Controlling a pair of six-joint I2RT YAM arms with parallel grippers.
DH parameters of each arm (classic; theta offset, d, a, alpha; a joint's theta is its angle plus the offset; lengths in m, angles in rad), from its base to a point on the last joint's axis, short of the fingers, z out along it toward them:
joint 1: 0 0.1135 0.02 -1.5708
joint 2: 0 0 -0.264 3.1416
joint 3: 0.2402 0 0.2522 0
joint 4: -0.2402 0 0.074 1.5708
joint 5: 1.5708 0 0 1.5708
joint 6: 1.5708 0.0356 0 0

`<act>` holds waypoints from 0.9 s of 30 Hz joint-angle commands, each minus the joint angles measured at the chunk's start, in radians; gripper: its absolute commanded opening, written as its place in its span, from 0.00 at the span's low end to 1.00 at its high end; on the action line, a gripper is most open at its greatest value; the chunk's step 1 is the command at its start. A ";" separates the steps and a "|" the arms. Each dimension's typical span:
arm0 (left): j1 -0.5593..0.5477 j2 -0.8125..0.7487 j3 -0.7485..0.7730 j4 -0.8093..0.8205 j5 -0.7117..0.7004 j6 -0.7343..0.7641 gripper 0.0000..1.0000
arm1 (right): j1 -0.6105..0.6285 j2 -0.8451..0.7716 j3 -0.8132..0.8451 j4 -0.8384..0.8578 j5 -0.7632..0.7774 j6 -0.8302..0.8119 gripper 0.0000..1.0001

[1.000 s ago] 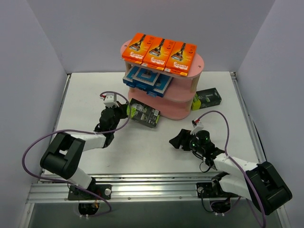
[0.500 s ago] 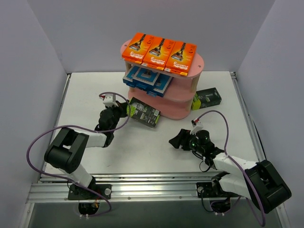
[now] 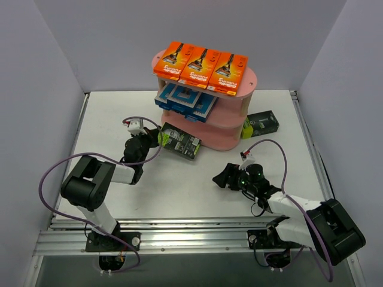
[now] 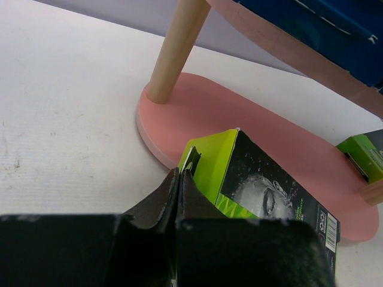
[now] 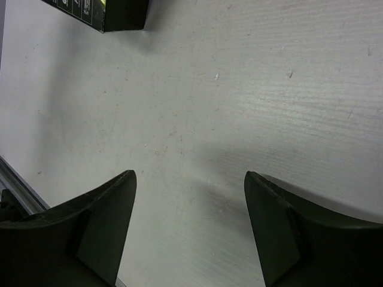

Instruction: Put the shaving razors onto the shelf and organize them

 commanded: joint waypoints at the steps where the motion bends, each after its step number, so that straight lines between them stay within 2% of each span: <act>1: 0.015 0.023 0.047 0.196 -0.011 -0.041 0.02 | -0.005 0.013 0.015 0.041 -0.014 -0.022 0.68; 14: 0.049 0.106 0.059 0.304 -0.016 -0.074 0.02 | -0.003 0.030 0.021 0.041 -0.023 -0.024 0.68; 27: 0.057 0.077 0.008 0.347 0.130 -0.040 0.02 | -0.005 0.030 0.023 0.038 -0.023 -0.024 0.68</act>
